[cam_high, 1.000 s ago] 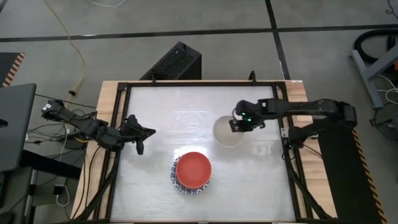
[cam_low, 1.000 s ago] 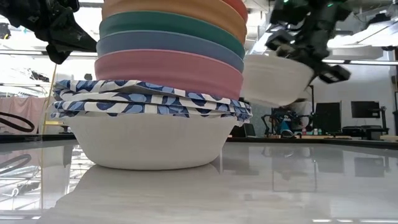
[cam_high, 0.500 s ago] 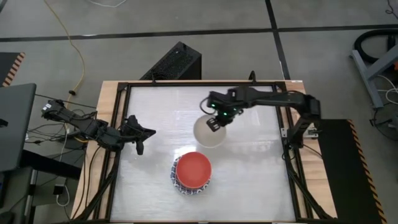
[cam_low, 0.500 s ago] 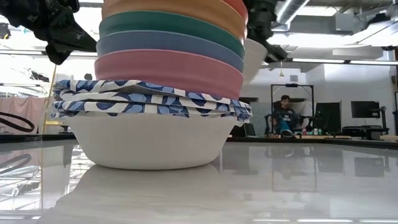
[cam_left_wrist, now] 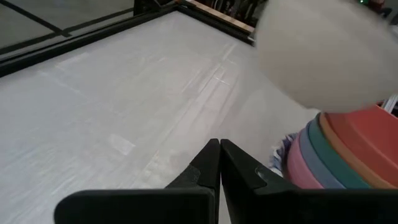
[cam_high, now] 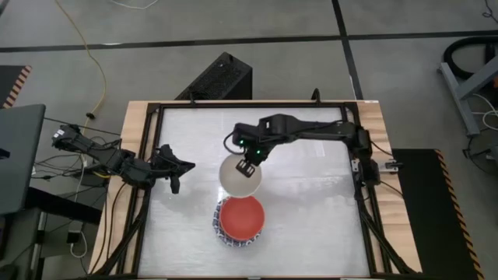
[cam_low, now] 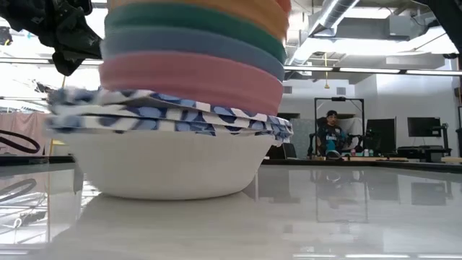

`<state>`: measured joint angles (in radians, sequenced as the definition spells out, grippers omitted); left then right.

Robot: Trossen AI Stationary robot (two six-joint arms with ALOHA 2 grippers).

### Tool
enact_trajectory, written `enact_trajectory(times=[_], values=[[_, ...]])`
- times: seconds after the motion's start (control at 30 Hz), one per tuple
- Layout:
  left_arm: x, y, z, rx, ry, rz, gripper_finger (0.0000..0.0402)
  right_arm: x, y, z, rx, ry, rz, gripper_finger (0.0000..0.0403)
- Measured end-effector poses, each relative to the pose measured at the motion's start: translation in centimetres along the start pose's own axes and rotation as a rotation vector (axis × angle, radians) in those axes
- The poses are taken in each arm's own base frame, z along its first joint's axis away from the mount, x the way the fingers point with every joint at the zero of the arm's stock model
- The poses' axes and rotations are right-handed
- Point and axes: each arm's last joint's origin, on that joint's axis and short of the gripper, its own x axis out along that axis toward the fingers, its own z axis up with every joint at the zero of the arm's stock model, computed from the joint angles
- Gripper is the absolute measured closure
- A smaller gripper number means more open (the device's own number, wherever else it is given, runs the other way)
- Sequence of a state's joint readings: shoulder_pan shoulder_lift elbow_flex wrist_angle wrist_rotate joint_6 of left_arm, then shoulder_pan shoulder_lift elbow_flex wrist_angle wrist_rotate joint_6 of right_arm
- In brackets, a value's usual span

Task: Nest bowls inside each other
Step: Stack the white bowl into the orange bowl

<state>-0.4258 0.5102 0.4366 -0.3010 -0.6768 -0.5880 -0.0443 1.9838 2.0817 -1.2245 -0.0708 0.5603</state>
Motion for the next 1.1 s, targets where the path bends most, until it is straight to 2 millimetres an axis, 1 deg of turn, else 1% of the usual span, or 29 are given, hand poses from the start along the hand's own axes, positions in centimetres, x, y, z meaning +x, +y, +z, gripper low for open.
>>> enact_trajectory(times=[0.13,0.27,0.37,0.47,0.57,0.67,0.77,1.0,1.1], values=[[0.0,0.0,0.0,0.000,0.000,0.001,0.0401,-1.8,2.0,0.0,-0.056,-0.083,-0.003,0.0398],[0.0,0.0,0.0,0.000,-0.001,0.001,0.0401,-3.5,2.7,0.0,-0.077,-0.117,0.032,0.0398],[0.0,0.0,0.0,0.000,-0.001,0.001,0.0401,-4.1,3.7,-0.6,-0.148,-0.077,0.111,0.0398],[0.0,0.0,0.0,0.000,-0.001,0.002,0.0401,-3.8,4.9,-1.6,-0.246,-0.004,0.214,0.0398],[0.0,0.0,0.0,0.000,-0.002,0.003,0.0401,-3.2,6.2,-2.9,-0.398,0.040,0.247,0.0398],[0.0,0.0,0.0,0.000,-0.003,0.004,0.0402,-2.8,7.0,-3.5,-0.509,0.028,0.262,0.0398],[0.0,0.0,0.0,0.000,-0.003,0.004,0.0401,-2.3,7.4,-3.7,-0.538,0.012,0.275,0.0398],[0.0,0.0,0.0,-0.003,-0.001,0.001,0.0401,-0.6,7.2,-3.9,-0.552,0.030,0.264,0.0398],[0.0,0.0,0.0,-0.004,-0.001,0.001,0.0401,-0.1,7.3,-3.7,-0.554,0.006,0.276,0.0398]])
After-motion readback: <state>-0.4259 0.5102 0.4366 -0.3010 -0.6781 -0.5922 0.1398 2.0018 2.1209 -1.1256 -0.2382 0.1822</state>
